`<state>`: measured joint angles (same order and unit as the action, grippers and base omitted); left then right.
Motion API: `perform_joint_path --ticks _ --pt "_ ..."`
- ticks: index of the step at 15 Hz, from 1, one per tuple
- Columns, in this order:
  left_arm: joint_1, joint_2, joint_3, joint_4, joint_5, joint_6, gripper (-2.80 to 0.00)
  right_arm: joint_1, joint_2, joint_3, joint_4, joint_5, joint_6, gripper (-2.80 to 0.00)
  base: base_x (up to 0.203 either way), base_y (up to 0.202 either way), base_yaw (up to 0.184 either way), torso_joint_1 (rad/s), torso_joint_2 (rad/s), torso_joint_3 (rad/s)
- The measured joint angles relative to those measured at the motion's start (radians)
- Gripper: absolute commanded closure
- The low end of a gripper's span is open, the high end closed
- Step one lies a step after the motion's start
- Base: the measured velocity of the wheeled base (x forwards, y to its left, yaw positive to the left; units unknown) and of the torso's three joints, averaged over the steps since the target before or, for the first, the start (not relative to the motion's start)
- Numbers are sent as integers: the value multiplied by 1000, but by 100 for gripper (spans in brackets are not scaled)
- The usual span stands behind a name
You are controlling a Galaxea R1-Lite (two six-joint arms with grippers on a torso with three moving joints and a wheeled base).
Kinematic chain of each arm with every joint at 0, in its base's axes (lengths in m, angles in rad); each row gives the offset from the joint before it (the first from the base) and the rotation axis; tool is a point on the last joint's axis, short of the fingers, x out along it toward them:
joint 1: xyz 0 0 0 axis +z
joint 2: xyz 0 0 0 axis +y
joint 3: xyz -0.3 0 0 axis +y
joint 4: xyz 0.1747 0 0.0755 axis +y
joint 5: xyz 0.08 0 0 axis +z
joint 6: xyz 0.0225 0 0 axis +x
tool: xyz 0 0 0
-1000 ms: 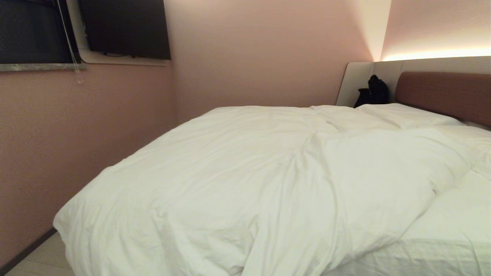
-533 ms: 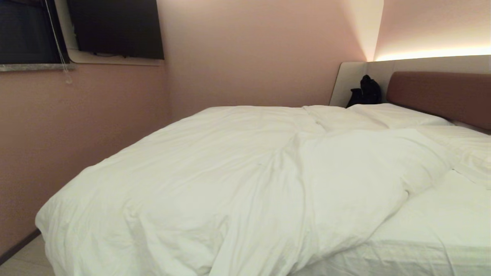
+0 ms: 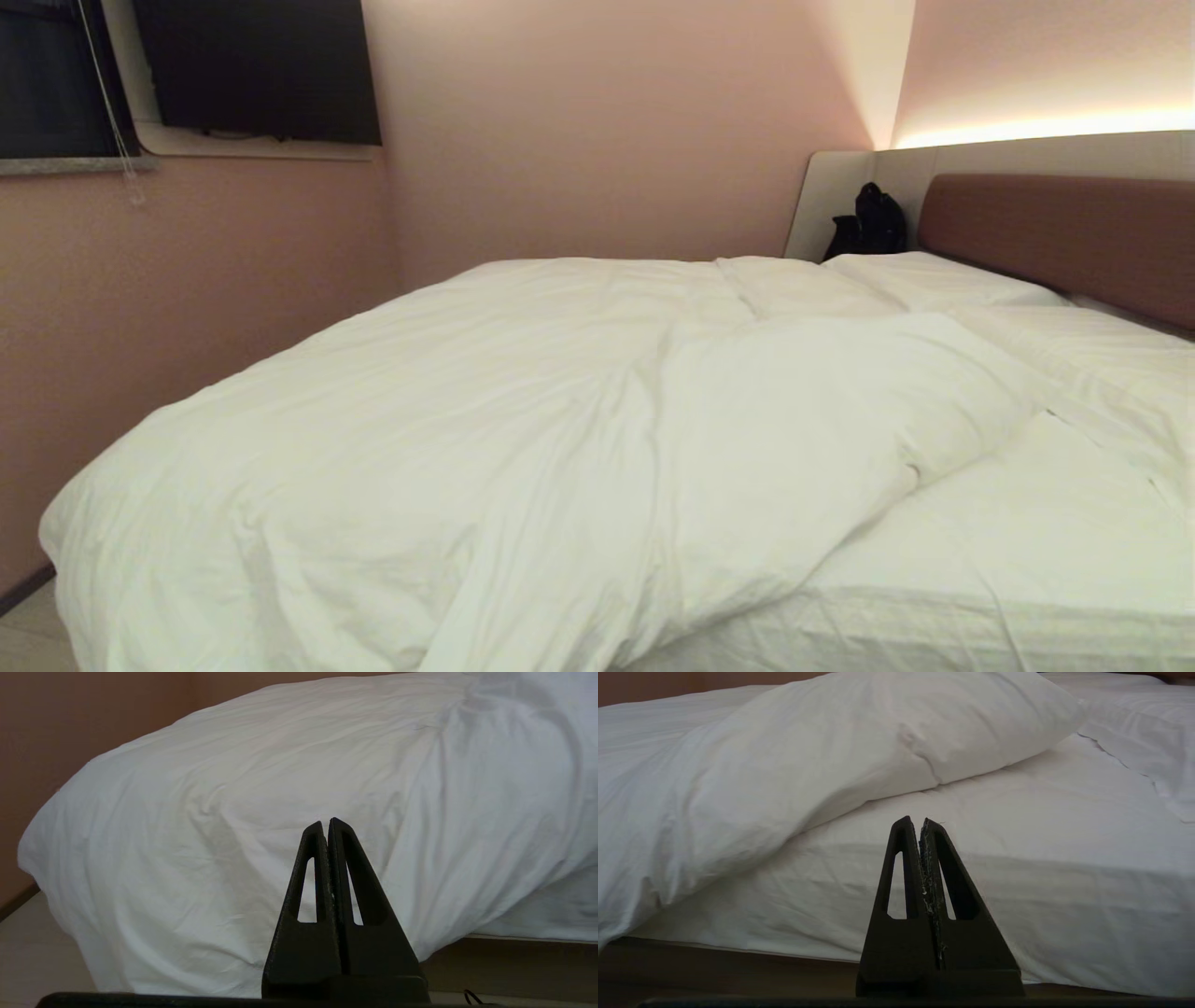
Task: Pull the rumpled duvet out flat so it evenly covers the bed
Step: Hold the folded corner of the quilt
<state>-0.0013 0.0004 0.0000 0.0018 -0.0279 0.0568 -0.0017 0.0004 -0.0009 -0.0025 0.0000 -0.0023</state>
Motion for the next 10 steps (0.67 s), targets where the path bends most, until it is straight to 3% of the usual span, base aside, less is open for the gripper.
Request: perform_joint_path --ticks 3,10 --pt "0 0 0 0 0 -4 0 0 0 0 0 0 0 0 0 -145 0 7 4 2" --pt "0 0 0 -2 2 -34 0 0 0 0 0 0 0 0 0 0 0 0 0 0"
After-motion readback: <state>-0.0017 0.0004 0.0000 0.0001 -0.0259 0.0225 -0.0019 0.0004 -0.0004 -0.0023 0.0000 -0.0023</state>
